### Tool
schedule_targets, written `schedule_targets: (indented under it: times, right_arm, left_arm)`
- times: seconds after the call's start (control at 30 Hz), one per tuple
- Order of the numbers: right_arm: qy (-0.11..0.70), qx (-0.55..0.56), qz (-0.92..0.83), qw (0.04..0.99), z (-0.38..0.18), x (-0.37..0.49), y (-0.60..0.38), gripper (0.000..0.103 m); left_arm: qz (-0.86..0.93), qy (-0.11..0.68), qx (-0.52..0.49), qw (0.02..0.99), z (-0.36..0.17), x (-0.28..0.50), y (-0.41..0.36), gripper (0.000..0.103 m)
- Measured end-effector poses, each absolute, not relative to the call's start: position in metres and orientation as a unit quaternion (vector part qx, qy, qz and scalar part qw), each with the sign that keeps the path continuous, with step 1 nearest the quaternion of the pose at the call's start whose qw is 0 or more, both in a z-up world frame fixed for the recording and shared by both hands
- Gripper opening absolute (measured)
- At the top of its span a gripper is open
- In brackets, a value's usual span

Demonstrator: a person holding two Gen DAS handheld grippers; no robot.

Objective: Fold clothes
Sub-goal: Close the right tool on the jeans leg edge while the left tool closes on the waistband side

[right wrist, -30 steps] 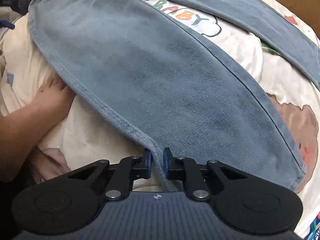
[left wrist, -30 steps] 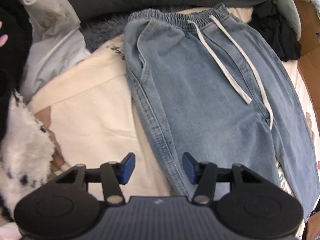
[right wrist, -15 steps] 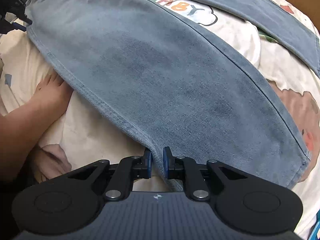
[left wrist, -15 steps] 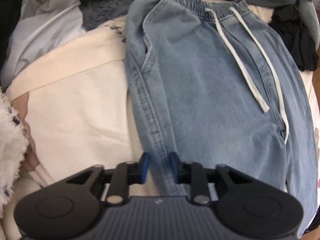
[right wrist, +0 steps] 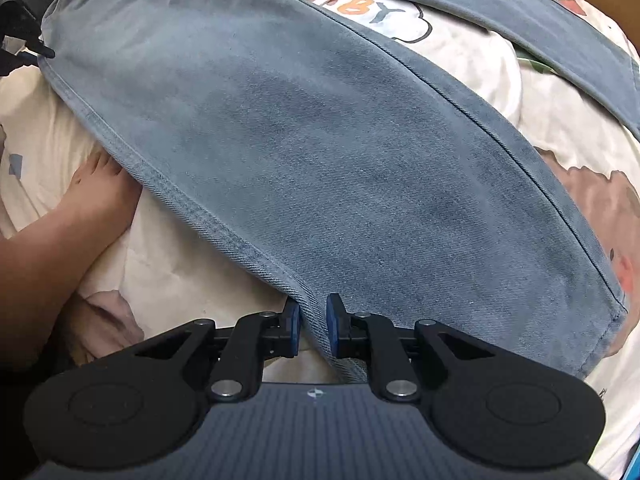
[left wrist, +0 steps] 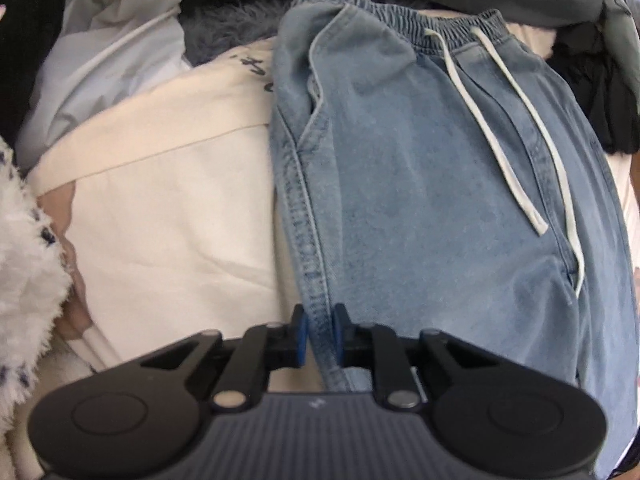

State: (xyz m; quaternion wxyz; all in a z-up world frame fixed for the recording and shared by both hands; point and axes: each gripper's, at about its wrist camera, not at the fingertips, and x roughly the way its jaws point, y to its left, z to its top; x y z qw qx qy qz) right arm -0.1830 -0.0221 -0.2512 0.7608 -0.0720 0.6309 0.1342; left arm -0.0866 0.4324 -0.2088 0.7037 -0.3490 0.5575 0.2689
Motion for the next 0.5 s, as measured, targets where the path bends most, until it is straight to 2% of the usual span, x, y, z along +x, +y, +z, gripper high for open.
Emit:
schedule_targets:
  times: [0.23, 0.37, 0.4, 0.5]
  right_arm:
    - [0.630, -0.086, 0.129, 0.761, -0.252, -0.185, -0.017, 0.014]
    - [0.635, -0.084, 0.117, 0.759, -0.260, -0.183, -0.016, 0.019]
    - [0.636, -0.082, 0.113, 0.759, -0.261, -0.182, -0.016, 0.026]
    - [0.639, -0.078, 0.104, 0.758, -0.264, -0.182, -0.015, 0.028]
  left_arm:
    - [0.270, 0.526, -0.360, 0.721, -0.214, -0.093, 0.442, 0.027]
    - [0.276, 0.500, -0.370, 0.733, -0.215, -0.095, 0.450, 0.027]
    - [0.277, 0.495, -0.373, 0.734, -0.215, -0.094, 0.452, 0.027]
    - [0.276, 0.489, -0.389, 0.730, -0.221, -0.095, 0.464, 0.027]
